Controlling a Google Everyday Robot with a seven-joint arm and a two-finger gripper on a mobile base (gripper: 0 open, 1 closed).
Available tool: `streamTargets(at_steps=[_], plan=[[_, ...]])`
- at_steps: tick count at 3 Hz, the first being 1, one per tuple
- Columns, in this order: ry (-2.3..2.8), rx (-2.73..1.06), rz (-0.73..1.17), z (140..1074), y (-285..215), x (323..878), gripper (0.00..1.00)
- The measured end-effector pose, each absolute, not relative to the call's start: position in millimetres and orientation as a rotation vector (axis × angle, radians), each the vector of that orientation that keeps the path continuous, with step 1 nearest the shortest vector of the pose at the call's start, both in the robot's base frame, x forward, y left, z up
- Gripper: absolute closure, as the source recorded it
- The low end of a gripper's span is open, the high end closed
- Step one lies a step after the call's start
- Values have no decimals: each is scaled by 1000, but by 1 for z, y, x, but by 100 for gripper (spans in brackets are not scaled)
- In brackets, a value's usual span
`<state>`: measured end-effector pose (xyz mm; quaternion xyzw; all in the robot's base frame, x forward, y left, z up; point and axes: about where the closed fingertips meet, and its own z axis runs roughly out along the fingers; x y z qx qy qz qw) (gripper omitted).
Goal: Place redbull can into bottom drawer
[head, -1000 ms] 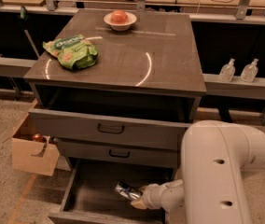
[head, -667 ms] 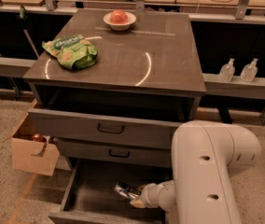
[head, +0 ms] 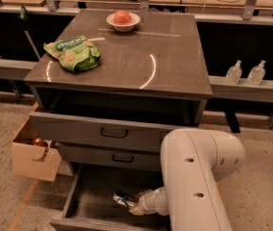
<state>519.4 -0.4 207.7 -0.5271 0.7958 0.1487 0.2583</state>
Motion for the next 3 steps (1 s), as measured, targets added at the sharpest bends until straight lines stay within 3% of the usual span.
streamTargets(at_steps=[2,3], plan=[[2114,-1495,336,190,28,541,16],[2109,-1487,299,187,42,546,0]])
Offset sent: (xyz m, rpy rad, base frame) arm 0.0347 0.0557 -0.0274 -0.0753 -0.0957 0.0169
